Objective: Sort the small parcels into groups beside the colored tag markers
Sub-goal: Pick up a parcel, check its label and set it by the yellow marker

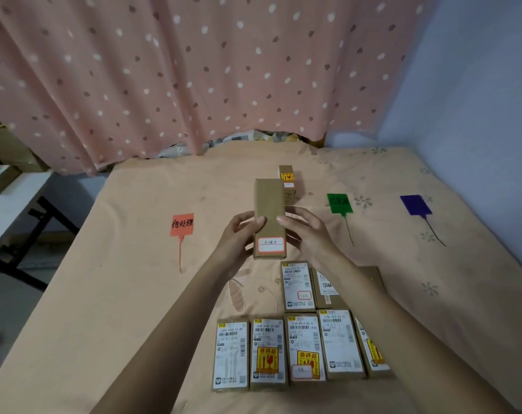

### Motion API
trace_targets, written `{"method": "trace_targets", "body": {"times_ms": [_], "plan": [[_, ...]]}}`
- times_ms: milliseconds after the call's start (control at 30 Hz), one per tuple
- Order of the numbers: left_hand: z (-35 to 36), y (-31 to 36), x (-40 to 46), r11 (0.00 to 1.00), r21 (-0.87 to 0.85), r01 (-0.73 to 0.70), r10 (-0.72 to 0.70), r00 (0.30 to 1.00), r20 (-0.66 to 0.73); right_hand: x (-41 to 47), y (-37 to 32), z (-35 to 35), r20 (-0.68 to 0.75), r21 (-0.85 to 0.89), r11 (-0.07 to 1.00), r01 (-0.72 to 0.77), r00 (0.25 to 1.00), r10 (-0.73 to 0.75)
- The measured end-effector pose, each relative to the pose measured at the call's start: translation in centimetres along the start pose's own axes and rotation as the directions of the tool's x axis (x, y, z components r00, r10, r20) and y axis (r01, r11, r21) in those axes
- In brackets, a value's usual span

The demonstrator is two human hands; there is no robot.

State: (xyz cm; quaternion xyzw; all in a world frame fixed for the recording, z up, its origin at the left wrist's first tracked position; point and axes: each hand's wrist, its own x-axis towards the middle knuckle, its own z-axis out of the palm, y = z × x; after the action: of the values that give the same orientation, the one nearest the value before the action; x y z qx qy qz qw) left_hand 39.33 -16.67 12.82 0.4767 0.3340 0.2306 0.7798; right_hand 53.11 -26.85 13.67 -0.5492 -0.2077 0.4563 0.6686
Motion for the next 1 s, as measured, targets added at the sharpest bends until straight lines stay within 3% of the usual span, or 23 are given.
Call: {"method": "trace_targets", "body": {"times_ms": [267,633,1000], "plan": [[0.1,0.2,0.8,0.999,0.017,0.031,-0.032,0.999,0.021,0.8,0.4,-0.2,-0.049,0.024,0.999,-0.028,0.998,0.029],[4.2,-6.6,5.8,0.97,0.166,0.177,-0.193,0.978,0.081,3.8,3.9,-7.0,-0.264,0.016,0.971,-0.237,0.936,0.233],[6.2,-9.6,17.6,0.961,0.175,0.214,-0.184,0.967,-0.175,16.8,6.1,-11.9,-0.282,-0.128,0.938,-0.323,0.918,0.277]]}}
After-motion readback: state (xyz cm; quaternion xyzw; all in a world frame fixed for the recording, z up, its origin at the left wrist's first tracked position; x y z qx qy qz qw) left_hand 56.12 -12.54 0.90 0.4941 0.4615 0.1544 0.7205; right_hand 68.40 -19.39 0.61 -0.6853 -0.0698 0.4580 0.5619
